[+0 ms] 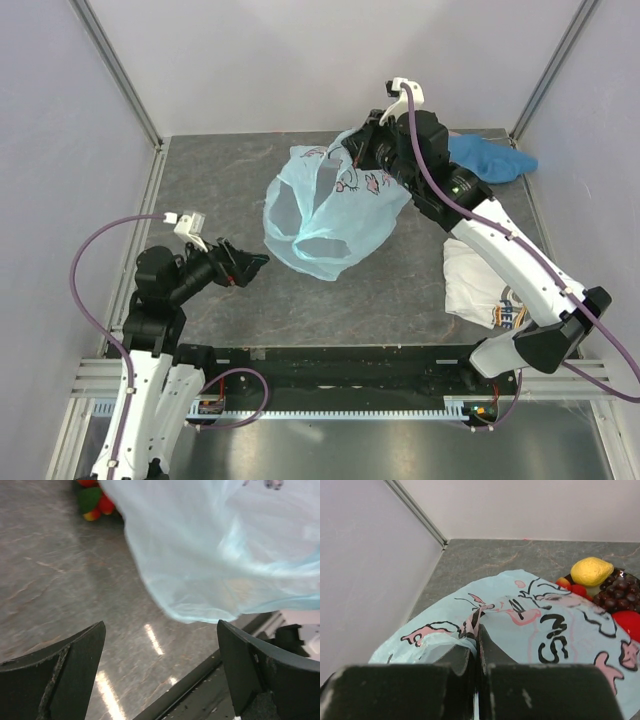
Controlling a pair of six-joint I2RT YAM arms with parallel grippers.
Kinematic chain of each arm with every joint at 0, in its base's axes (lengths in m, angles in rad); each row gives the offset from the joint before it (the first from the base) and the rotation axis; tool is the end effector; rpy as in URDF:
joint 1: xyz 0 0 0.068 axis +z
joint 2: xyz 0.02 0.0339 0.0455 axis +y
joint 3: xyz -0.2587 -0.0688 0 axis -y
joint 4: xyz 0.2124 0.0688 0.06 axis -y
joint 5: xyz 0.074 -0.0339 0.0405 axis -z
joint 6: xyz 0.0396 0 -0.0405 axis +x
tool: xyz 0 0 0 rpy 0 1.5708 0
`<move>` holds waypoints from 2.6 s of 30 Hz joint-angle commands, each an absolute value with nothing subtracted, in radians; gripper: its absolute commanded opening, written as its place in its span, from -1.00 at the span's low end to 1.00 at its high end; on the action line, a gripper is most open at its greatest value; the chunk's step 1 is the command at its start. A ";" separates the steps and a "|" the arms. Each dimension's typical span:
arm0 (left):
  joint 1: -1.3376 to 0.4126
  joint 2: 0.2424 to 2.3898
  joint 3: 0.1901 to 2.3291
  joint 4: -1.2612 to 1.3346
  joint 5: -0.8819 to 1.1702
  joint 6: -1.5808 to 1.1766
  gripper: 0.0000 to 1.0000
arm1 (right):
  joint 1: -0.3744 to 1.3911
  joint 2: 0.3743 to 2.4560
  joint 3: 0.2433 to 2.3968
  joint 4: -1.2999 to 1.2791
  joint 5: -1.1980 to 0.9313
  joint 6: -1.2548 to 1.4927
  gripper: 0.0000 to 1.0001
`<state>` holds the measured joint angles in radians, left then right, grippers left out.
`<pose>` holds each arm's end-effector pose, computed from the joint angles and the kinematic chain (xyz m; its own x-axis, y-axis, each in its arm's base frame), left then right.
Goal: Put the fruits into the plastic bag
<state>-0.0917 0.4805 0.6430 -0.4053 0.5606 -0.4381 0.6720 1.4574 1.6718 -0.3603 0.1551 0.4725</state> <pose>0.0925 -0.0297 0.3008 -0.4677 -0.3178 -0.8248 0.4341 0.7303 -0.5275 0.2366 0.1804 0.4579 -0.3268 0.3146 -0.8912 -0.3894 0.8144 0.4303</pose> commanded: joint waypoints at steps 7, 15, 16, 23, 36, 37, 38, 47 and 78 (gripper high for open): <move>-0.091 0.560 0.522 -0.117 0.722 -0.569 0.92 | 0.670 1.399 1.620 -0.310 0.130 0.503 -1.00; -0.100 0.575 0.440 -0.029 0.854 -0.577 0.92 | 0.670 1.387 1.615 -0.296 0.158 0.512 -1.00; -0.115 0.575 0.433 -0.022 0.853 -0.580 0.92 | 0.669 1.387 1.609 -0.284 0.156 0.521 -1.00; -0.215 0.584 0.367 0.116 0.769 -0.650 0.91 | 0.670 1.387 1.594 -0.249 0.152 0.548 -1.00; -0.342 0.818 0.356 0.343 0.448 -0.709 0.24 | 0.670 1.342 1.534 -0.235 0.149 0.551 -1.00; -0.344 0.824 0.359 0.372 0.431 -0.707 0.15 | 0.670 1.333 1.529 -0.235 0.150 0.551 -1.00; -0.345 0.842 0.368 0.385 0.426 -0.709 0.11 | 0.670 1.328 1.523 -0.235 0.153 0.548 -1.00; -0.371 0.965 0.469 0.511 0.482 -0.687 -0.22 | 0.670 1.263 1.457 -0.274 0.175 0.537 -1.00; -0.379 0.753 0.661 -0.210 0.792 -0.542 0.13 | 0.669 1.313 1.391 -0.566 0.364 0.439 -1.00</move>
<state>-0.3737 0.8082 0.6159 -0.0750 0.8173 -0.6800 0.6712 1.2808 1.4078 -0.5674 0.3927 0.4259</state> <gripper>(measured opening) 0.379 0.007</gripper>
